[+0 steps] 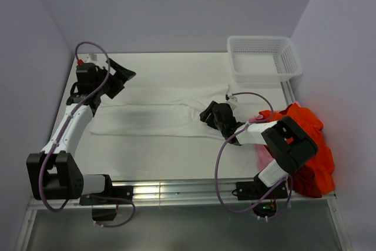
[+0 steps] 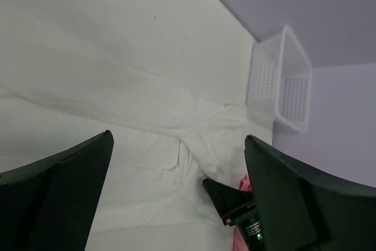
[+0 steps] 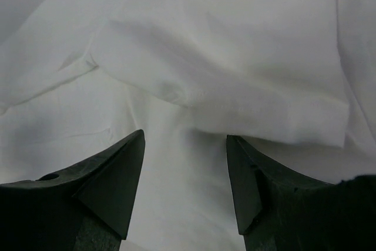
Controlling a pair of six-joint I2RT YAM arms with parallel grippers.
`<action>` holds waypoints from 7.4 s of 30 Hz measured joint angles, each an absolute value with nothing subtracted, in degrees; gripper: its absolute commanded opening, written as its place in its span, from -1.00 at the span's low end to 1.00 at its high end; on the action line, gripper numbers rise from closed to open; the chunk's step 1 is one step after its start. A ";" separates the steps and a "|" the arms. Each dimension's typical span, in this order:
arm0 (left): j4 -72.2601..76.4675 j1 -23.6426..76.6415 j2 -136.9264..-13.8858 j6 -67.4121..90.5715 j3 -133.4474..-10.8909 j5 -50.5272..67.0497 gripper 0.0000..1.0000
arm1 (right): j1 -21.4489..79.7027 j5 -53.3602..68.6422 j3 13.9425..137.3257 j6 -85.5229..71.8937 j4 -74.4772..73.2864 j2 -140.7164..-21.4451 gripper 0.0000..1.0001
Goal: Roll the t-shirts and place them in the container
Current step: Fold the tshirt
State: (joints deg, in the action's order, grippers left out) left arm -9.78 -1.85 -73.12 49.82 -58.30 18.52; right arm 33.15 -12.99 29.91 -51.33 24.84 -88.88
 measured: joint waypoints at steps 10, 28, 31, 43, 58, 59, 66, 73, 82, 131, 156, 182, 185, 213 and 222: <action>-9.52 9.82 -92.33 49.19 -65.06 12.19 0.99 | 33.23 -15.42 31.92 -50.85 28.56 -92.36 0.24; -8.29 20.93 -115.33 46.98 -84.86 14.55 0.91 | 33.67 -18.02 33.08 -45.25 34.28 -94.08 0.15; -8.21 21.69 -118.63 46.22 -87.70 16.40 0.90 | 33.71 -18.00 33.50 -45.04 35.86 -95.85 0.11; -7.11 22.11 -123.04 45.63 -88.64 22.52 0.87 | 35.51 -18.09 35.38 -45.43 38.65 -99.26 -0.56; -5.04 24.38 -123.55 43.70 -88.36 24.84 0.87 | 35.86 -19.18 40.03 -57.21 25.08 -94.06 -1.00; -5.04 24.43 -123.55 43.57 -88.33 24.84 0.87 | 35.86 -19.05 40.34 -58.46 24.03 -93.95 -1.00; -5.06 24.38 -123.55 42.70 -88.33 24.82 0.87 | 35.86 -19.09 40.66 -66.04 16.93 -92.79 -1.00; -5.17 24.40 -123.55 42.41 -88.33 24.82 0.87 | 35.86 -21.52 42.11 -69.67 12.27 -90.74 -1.00; -5.19 24.40 -123.98 42.00 -88.36 25.45 0.87 | 34.89 -23.05 43.90 -71.33 10.83 -90.76 -1.00; -7.64 24.40 -125.38 40.80 -89.78 25.67 0.87 | 31.07 -16.19 43.40 -62.81 18.83 -97.93 -0.05; -8.49 24.29 -125.43 39.72 -90.24 25.82 0.88 | 31.62 -10.74 36.62 -54.22 48.51 -101.86 -0.35; -8.49 24.18 -125.45 39.64 -90.65 26.81 0.87 | 31.62 -6.92 35.18 -65.63 45.87 -100.84 -0.60; -8.49 24.18 -125.45 39.64 -90.65 26.98 0.87 | 31.62 -6.66 35.18 -66.26 45.76 -100.84 -0.63; -9.34 24.08 -125.45 39.57 -91.00 27.27 0.87 | 31.48 -4.34 33.61 -72.84 32.71 -96.84 -0.02; -9.87 24.08 -125.45 38.70 -91.00 27.20 0.88 | 36.47 -12.73 33.19 -51.37 33.43 -88.38 0.07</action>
State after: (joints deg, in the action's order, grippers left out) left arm -9.87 24.08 -125.45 38.70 -91.00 27.20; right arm 36.47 -12.73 33.19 -51.37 33.43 -88.38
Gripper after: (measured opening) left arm 0.940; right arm 0.528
